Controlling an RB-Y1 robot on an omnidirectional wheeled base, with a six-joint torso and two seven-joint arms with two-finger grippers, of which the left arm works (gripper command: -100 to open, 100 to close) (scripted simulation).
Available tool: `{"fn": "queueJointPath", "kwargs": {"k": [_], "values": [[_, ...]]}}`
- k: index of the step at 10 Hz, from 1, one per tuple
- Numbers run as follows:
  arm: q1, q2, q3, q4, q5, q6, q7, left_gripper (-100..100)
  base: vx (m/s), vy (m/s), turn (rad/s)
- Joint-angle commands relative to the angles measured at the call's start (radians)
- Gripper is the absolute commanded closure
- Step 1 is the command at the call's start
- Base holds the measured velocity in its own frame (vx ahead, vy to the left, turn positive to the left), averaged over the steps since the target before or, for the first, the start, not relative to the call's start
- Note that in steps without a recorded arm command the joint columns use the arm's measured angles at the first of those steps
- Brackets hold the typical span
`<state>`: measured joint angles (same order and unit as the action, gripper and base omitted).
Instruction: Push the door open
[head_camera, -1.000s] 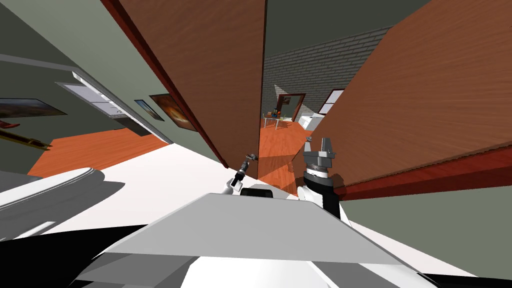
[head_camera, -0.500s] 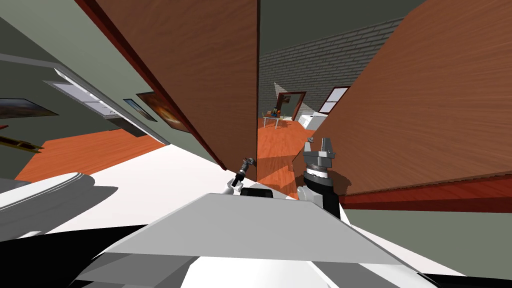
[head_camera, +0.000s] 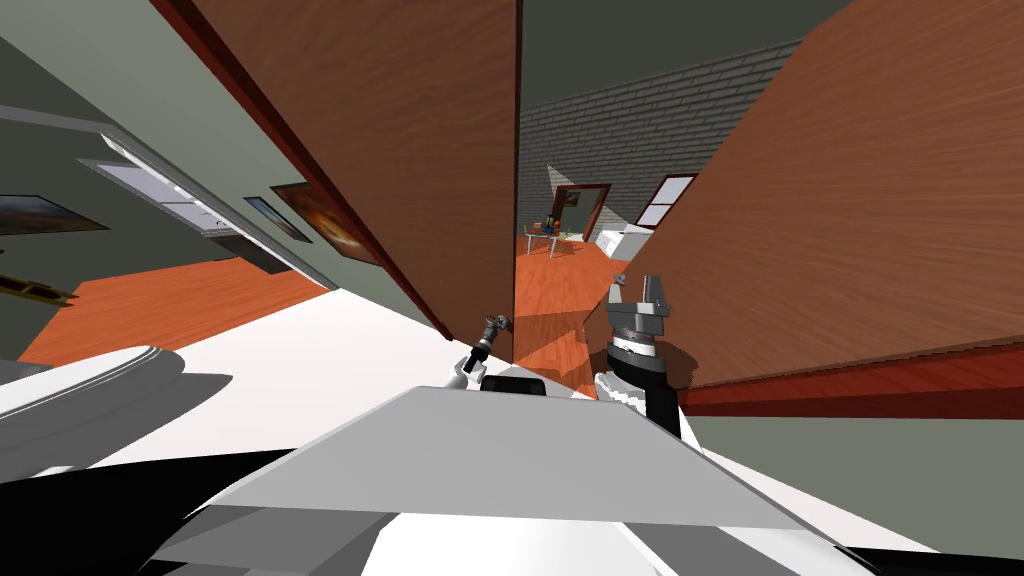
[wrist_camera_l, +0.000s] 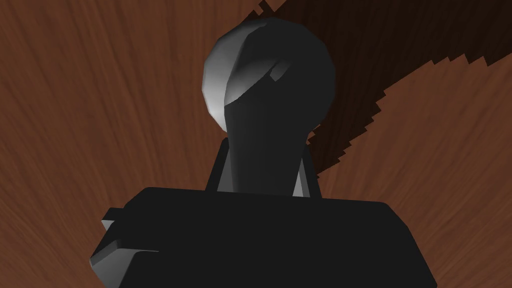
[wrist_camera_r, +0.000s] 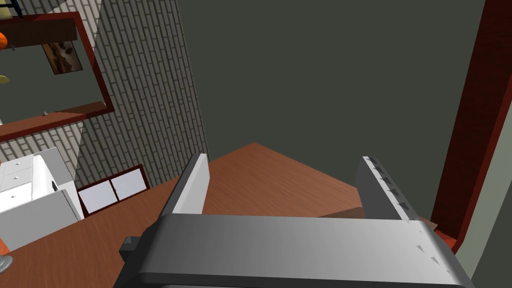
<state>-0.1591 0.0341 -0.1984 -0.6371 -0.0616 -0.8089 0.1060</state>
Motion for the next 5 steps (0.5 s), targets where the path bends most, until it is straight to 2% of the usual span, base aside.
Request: {"fn": "queueJointPath", "kwargs": {"k": [1, 5], "values": [[0.0, 0.008, 0.011, 0.001, 0.006, 0.001, -0.005, 100, 0.092, -0.049, 0.022], [-0.001, 0.02, 0.036, 0.002, 0.018, 0.002, -0.015, 100, 0.149, -0.08, 0.032]]}}
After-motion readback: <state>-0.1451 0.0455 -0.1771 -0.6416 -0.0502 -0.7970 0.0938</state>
